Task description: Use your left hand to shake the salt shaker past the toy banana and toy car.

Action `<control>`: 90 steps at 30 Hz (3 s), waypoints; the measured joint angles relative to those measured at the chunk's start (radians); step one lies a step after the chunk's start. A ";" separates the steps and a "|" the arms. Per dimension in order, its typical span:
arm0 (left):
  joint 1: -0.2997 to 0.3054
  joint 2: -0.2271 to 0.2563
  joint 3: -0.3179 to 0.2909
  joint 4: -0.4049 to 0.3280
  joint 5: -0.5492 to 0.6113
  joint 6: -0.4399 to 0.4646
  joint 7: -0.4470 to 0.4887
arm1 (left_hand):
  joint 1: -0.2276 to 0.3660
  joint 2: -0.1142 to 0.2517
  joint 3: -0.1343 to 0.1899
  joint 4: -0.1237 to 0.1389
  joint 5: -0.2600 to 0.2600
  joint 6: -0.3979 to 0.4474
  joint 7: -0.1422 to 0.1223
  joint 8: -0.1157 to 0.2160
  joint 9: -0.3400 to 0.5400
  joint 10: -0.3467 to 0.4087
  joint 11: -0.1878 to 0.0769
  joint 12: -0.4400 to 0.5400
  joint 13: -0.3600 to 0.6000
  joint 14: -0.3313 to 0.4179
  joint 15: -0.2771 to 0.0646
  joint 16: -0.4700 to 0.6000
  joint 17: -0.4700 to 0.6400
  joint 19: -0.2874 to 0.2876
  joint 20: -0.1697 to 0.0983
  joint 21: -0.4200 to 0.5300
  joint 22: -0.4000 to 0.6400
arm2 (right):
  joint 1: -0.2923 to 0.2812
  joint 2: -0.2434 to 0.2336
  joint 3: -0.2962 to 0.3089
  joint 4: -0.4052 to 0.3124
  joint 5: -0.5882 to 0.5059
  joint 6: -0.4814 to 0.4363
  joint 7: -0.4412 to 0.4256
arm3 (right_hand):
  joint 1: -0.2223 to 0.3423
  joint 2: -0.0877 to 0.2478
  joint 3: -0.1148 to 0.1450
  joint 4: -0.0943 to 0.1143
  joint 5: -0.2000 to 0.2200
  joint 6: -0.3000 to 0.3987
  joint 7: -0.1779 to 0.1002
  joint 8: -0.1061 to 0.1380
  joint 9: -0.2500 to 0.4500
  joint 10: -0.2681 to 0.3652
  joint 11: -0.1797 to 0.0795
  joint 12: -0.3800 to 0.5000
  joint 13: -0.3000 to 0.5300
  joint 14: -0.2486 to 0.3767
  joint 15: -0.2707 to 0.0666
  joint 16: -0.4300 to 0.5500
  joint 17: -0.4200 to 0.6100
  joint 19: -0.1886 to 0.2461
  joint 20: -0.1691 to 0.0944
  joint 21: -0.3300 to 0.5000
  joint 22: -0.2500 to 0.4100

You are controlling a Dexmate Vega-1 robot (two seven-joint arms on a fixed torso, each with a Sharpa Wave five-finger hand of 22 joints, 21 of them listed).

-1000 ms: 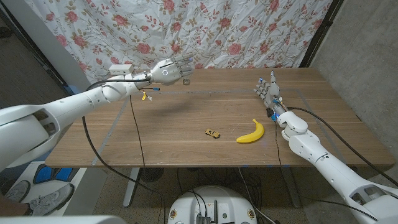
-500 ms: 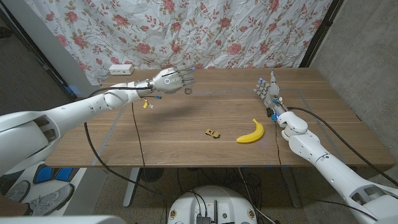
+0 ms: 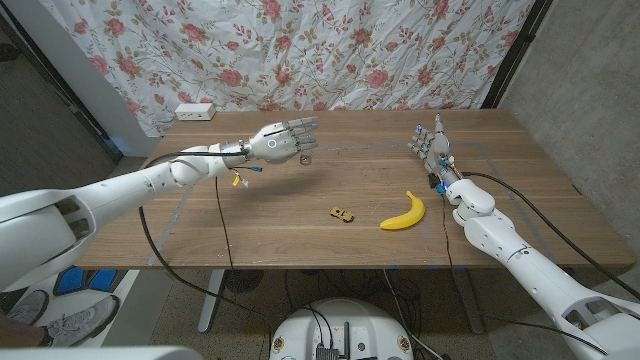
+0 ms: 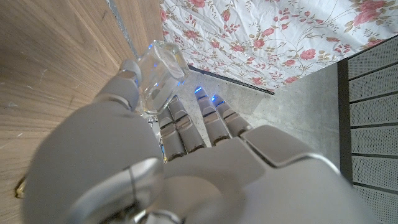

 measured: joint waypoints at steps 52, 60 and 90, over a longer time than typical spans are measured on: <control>-0.049 0.016 -0.066 -0.018 -0.002 0.035 0.000 | 0.007 0.006 -0.014 0.002 -0.001 -0.004 -0.004 -0.002 0.000 -0.016 0.006 -0.003 -0.001 0.000 0.000 0.000 0.000 0.000 0.000 0.000 0.000 | 0.000 0.000 0.000 0.000 0.000 0.000 0.000 | 0.000 0.000 0.000 0.000 0.000 0.000 0.000 0.000 0.000 0.000 0.000 0.000 0.000 0.000 0.000 0.000 0.000 0.000 0.000 0.000 0.000; -0.055 0.006 -0.077 0.000 -0.003 0.030 0.000 | 0.006 0.007 -0.014 0.002 -0.001 -0.004 -0.004 -0.002 0.000 -0.016 0.005 -0.003 -0.001 0.000 0.000 0.000 0.000 0.000 0.000 0.000 0.000 | 0.000 0.000 0.000 0.000 0.000 0.000 0.000 | 0.000 0.000 0.000 0.000 0.000 0.000 0.000 0.000 0.000 0.000 0.000 0.000 0.000 0.000 0.000 0.000 0.000 0.000 0.000 0.000 0.000; 0.015 -0.040 -0.122 0.042 -0.011 -0.016 0.000 | 0.010 0.011 -0.022 0.003 -0.002 0.000 -0.007 -0.010 0.000 -0.020 0.002 -0.003 -0.001 0.000 0.000 0.000 0.000 0.005 -0.005 0.000 0.000 | 0.000 0.000 0.000 0.000 0.000 0.001 0.000 | 0.000 0.000 0.000 0.000 0.000 0.000 0.000 0.000 0.000 0.000 0.000 0.000 0.000 0.000 0.000 0.000 0.000 0.000 0.000 0.000 0.000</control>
